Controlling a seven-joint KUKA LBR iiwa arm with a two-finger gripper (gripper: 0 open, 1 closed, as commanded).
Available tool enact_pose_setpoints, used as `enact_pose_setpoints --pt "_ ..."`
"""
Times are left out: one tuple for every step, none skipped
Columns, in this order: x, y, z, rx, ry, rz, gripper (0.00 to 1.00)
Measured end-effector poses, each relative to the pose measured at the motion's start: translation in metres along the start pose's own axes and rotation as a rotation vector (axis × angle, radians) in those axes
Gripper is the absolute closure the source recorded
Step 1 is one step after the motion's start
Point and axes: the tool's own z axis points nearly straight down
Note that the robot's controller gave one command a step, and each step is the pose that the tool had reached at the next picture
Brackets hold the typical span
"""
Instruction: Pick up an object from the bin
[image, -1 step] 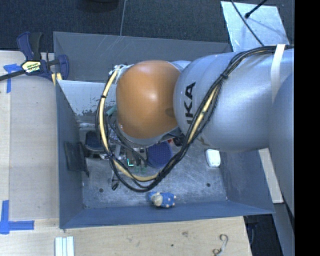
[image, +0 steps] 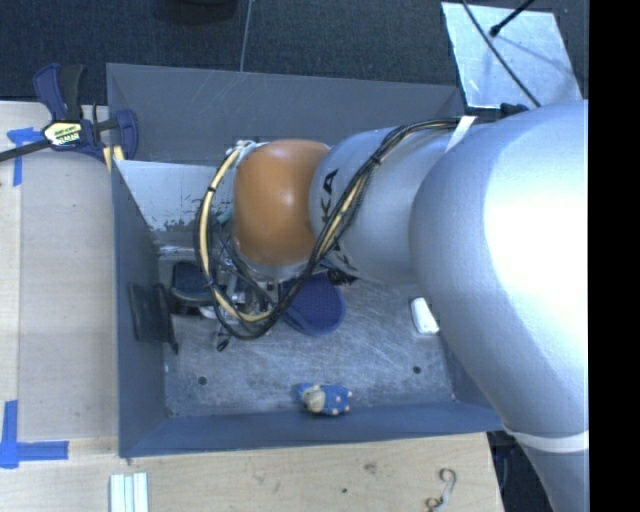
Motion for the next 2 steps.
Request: enact_pose_setpoints --pt "-0.0031 0.0022 -0.0041 0.007 0.012 0.0 0.0" --pt "0.0 -0.0006 -0.0016 0.002 0.002 0.074 0.0"
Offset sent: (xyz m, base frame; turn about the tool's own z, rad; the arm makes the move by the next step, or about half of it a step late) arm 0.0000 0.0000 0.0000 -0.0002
